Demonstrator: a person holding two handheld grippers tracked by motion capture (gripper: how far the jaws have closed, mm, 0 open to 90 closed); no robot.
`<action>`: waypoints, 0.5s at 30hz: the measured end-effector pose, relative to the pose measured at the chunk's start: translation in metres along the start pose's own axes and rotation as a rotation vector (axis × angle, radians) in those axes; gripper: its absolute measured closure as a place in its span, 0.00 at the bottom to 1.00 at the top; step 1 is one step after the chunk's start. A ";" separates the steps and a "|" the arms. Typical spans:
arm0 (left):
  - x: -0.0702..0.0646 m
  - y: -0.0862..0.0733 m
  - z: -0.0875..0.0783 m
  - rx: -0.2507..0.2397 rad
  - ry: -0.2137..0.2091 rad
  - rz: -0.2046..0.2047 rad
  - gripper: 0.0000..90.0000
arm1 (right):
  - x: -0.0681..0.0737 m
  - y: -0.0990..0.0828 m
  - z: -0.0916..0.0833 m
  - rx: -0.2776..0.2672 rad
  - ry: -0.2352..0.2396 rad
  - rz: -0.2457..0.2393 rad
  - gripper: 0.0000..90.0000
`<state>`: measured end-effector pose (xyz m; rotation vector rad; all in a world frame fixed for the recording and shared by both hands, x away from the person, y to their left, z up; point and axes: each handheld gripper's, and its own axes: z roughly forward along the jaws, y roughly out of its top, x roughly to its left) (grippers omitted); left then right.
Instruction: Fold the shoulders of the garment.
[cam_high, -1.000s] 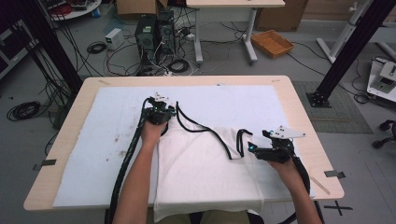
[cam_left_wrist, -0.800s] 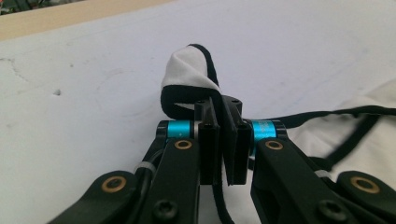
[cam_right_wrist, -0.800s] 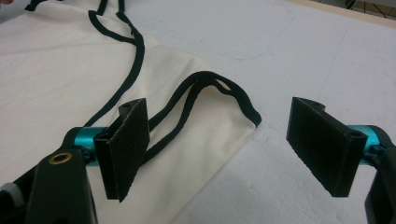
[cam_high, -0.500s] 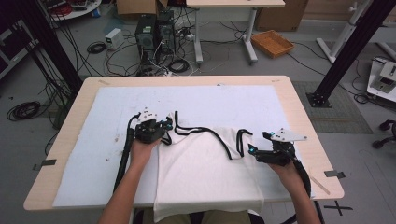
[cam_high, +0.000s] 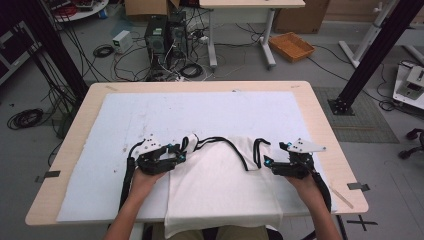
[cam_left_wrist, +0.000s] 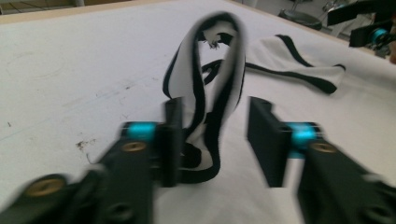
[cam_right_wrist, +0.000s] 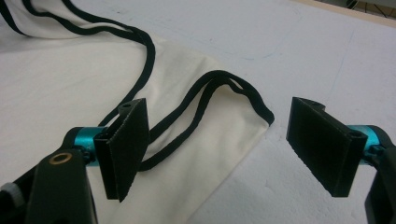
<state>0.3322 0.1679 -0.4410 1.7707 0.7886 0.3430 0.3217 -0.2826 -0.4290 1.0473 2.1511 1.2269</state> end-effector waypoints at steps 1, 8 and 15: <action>0.000 0.002 -0.003 -0.018 0.025 -0.003 0.48 | 0.000 0.000 0.000 0.001 0.000 0.002 0.23; 0.007 0.015 -0.009 -0.078 0.086 -0.033 0.43 | 0.001 0.000 0.000 0.003 -0.001 -0.002 0.23; -0.012 0.006 0.005 0.010 -0.002 0.010 0.43 | 0.001 -0.002 -0.001 0.007 -0.002 -0.002 0.23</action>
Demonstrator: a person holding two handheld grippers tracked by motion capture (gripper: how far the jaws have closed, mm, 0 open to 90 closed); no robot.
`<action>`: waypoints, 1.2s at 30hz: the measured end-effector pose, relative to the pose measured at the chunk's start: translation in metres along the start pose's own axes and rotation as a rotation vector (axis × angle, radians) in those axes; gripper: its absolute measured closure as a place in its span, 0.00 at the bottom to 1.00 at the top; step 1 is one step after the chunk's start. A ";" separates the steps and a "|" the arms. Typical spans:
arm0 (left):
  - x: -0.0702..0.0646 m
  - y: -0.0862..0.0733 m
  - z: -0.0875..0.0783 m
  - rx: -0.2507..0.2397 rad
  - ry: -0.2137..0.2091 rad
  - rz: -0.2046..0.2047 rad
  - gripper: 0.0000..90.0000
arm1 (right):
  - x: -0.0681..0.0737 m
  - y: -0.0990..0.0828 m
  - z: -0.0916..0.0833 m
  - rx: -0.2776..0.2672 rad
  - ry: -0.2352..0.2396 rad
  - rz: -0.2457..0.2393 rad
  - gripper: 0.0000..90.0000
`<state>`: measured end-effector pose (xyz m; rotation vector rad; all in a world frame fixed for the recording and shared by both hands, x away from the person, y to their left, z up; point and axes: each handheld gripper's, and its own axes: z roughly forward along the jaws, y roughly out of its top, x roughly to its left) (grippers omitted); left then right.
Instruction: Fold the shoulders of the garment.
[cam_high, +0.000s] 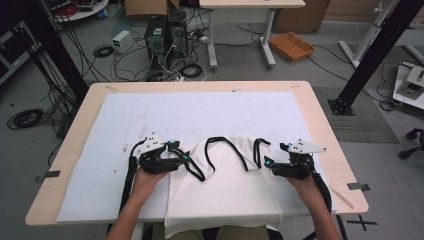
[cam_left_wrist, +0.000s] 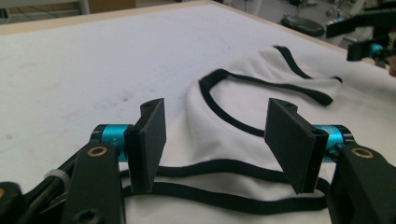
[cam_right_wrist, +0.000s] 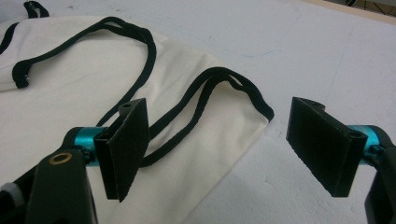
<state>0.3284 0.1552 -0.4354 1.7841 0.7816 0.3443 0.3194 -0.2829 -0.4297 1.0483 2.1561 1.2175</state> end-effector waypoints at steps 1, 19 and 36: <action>-0.003 -0.001 0.002 0.011 -0.005 0.010 0.43 | 0.000 0.000 0.000 0.000 0.000 0.000 0.23; -0.047 -0.009 0.034 0.217 -0.137 0.226 0.48 | 0.036 0.006 0.017 0.084 0.183 -0.147 0.56; -0.004 0.002 -0.006 0.166 -0.073 0.139 0.93 | 0.037 0.006 0.021 0.113 0.193 -0.166 0.56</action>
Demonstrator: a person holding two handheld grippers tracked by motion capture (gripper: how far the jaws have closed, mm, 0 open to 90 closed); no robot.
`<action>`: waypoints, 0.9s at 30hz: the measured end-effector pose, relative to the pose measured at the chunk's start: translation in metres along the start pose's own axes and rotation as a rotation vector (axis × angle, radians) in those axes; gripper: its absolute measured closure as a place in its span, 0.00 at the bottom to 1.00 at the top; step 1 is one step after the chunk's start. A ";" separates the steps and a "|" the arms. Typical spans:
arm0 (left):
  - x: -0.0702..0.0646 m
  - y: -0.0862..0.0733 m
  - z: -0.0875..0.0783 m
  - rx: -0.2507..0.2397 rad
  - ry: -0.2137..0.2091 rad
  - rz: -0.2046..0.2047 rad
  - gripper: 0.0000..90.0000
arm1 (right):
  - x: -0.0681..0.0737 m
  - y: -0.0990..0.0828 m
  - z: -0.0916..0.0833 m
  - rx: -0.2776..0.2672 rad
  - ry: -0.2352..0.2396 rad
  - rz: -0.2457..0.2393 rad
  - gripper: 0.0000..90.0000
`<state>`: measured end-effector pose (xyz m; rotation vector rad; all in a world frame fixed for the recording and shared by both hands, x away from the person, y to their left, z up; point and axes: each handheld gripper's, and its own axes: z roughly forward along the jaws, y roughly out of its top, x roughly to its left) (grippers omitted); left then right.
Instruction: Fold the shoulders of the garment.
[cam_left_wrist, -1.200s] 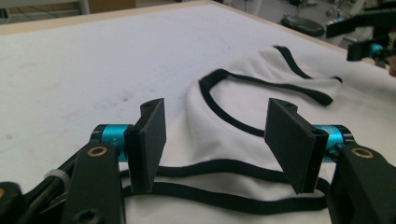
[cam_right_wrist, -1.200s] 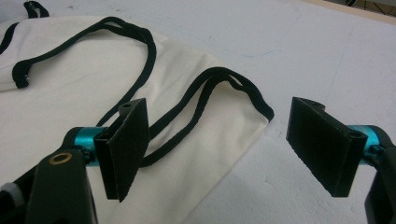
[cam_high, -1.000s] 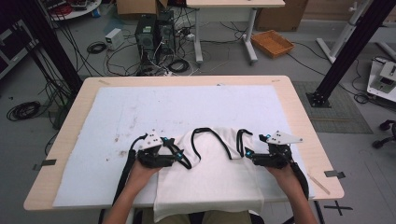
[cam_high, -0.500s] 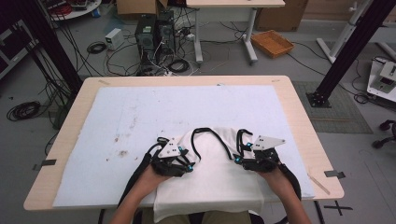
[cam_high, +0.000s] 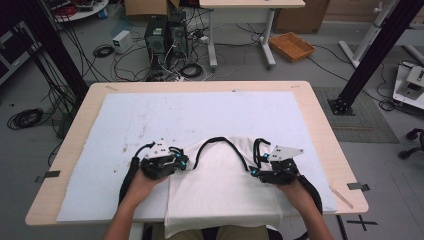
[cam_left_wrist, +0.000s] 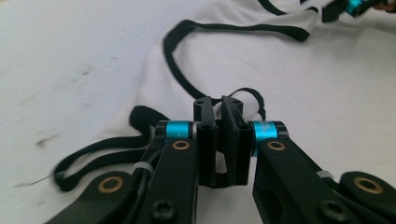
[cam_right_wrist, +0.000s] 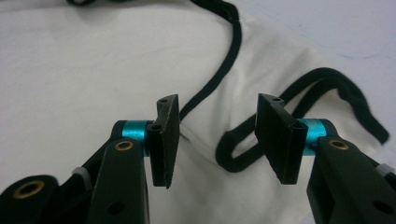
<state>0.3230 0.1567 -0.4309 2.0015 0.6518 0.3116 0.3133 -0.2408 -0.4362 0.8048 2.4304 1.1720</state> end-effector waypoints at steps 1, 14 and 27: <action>0.003 -0.001 -0.004 -0.012 0.009 -0.016 0.93 | 0.002 0.000 0.003 0.021 0.000 -0.016 0.56; -0.001 -0.012 -0.010 -0.017 -0.060 -0.036 0.93 | 0.008 0.003 -0.015 0.029 -0.056 -0.023 0.95; 0.003 -0.020 -0.028 -0.082 -0.112 -0.119 0.57 | 0.016 -0.008 -0.049 -0.013 -0.023 0.021 0.80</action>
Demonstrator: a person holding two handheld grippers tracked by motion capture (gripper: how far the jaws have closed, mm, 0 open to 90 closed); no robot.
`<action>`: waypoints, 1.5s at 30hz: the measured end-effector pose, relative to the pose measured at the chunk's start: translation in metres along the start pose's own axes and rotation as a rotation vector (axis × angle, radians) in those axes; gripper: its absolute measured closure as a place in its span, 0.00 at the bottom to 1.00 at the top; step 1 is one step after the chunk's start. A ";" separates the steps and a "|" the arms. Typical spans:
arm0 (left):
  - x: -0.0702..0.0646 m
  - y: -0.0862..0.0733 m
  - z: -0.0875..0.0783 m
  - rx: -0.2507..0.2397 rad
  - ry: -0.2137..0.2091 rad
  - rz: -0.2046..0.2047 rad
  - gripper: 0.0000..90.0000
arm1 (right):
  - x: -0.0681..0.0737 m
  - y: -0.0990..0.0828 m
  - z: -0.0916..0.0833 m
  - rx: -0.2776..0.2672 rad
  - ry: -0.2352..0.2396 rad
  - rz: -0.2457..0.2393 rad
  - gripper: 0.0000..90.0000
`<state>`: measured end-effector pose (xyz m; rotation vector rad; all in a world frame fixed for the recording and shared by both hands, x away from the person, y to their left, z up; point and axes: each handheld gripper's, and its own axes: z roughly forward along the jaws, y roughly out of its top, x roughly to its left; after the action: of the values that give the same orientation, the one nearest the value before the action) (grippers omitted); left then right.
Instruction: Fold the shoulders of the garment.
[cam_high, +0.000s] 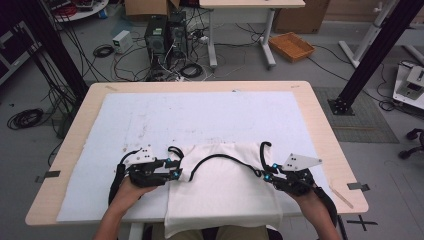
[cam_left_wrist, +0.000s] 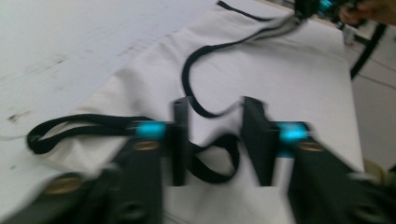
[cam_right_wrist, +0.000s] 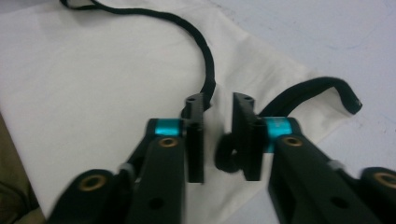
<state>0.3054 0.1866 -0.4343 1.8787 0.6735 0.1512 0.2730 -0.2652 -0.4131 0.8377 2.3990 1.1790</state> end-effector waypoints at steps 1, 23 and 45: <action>0.003 0.000 -0.001 -0.017 0.034 -0.021 0.54 | 0.000 -0.001 0.000 -0.004 -0.010 0.000 0.77; 0.034 0.021 0.036 0.130 0.339 0.072 0.59 | -0.004 -0.008 0.026 0.058 -0.039 0.024 0.65; 0.041 0.021 0.044 0.085 0.356 0.062 0.90 | -0.002 -0.009 0.029 0.059 -0.045 0.013 0.60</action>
<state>0.3655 0.1668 -0.4416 1.9755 0.8730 0.5137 0.2874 -0.2532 -0.4375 0.8904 2.4056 1.0870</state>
